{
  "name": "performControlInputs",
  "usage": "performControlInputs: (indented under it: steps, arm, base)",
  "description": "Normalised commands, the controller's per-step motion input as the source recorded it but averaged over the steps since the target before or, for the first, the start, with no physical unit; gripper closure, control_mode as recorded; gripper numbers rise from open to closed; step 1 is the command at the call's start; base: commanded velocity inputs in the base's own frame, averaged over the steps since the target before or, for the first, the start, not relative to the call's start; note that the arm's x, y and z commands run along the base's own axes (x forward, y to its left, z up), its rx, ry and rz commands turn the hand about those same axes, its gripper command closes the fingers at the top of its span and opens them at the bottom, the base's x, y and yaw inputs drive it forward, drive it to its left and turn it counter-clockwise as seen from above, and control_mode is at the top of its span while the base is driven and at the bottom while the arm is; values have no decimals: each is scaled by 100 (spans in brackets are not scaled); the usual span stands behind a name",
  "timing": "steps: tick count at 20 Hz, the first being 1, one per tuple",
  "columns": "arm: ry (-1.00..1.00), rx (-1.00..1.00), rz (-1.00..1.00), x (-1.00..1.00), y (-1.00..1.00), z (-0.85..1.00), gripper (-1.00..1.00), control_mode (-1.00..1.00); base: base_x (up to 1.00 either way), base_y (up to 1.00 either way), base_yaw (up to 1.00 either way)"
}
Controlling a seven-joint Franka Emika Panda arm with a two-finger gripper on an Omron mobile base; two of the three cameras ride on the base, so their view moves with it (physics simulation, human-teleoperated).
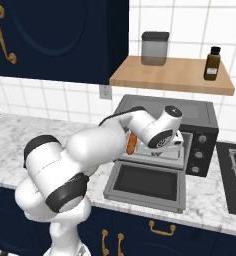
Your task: Pick up the kebab skewer and baguette bread, and place them inside the toaster oven. Close the toaster oven door and start by setting the timer.
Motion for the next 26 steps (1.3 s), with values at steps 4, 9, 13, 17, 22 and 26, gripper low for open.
performControlInputs:
  steps: [4,9,13,17,22,26]
  arm:
    - [0,3,-4,28,0,-15,100,-100]
    - [0,3,-2,29,0,0,100,-100]
    - [-1,2,-2,11,0,-4,100,-100]
    - [-1,1,-4,1,0,-17,100,-100]
    - [0,0,-3,7,0,-8,-100,-100]
    - [-2,0,-1,2,0,0,-100,-100]
  base:
    - [0,0,0]
    - [0,0,0]
    - [0,0,0]
    - [0,0,0]
    - [0,0,0]
    - [0,0,0]
